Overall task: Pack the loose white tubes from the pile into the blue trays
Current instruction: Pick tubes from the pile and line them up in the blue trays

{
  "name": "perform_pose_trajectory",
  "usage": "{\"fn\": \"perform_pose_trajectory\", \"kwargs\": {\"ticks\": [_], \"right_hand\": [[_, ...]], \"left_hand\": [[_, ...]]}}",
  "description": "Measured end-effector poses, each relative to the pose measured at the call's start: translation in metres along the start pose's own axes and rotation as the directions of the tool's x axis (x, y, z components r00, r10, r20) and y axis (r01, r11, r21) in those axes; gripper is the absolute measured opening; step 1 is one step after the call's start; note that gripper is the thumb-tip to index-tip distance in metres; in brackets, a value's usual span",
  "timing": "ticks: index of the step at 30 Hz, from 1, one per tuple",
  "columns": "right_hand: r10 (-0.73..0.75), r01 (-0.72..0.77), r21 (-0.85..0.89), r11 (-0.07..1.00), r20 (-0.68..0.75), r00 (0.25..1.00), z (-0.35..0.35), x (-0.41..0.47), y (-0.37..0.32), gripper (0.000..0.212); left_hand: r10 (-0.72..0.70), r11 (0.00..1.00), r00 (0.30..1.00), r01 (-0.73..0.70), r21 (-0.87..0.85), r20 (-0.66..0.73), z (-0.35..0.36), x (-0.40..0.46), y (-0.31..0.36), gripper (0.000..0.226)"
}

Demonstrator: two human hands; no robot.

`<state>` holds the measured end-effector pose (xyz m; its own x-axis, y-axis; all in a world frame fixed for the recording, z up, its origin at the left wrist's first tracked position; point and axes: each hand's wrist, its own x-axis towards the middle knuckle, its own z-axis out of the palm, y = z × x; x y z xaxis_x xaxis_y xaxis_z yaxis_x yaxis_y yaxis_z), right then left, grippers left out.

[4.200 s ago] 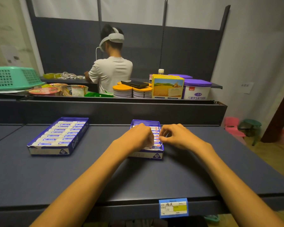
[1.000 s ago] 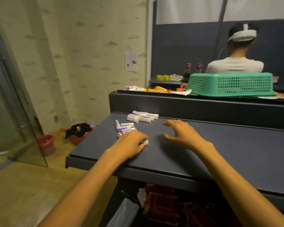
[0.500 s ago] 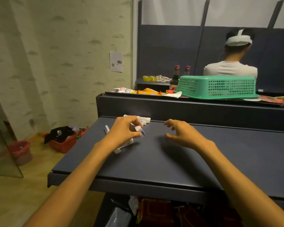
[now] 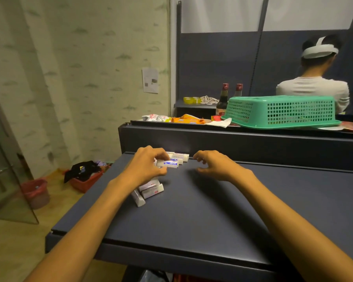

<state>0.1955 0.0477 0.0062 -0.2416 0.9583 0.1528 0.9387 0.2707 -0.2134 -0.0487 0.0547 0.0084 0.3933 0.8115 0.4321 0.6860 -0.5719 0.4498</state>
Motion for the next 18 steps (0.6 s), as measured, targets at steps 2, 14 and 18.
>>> {"fn": "perform_pose_trajectory", "kwargs": {"ticks": [2,14,18], "right_hand": [[-0.017,0.017,-0.014,1.000,-0.013,1.000,0.003,0.010,-0.001,0.041],[-0.073,0.070,-0.122,0.990,-0.017,0.997,0.027,0.065,-0.037,0.037],[-0.053,0.049,-0.146,0.988,-0.023,0.998,0.036,0.067,-0.036,0.029]], "left_hand": [[0.019,1.000,1.000,-0.019,-0.001,-0.014,-0.001,0.008,-0.003,0.030],[0.101,0.995,0.994,-0.101,-0.008,-0.040,-0.006,0.040,-0.043,0.030],[0.118,0.992,0.992,-0.119,-0.028,-0.033,-0.005,0.042,-0.050,0.029]]}}
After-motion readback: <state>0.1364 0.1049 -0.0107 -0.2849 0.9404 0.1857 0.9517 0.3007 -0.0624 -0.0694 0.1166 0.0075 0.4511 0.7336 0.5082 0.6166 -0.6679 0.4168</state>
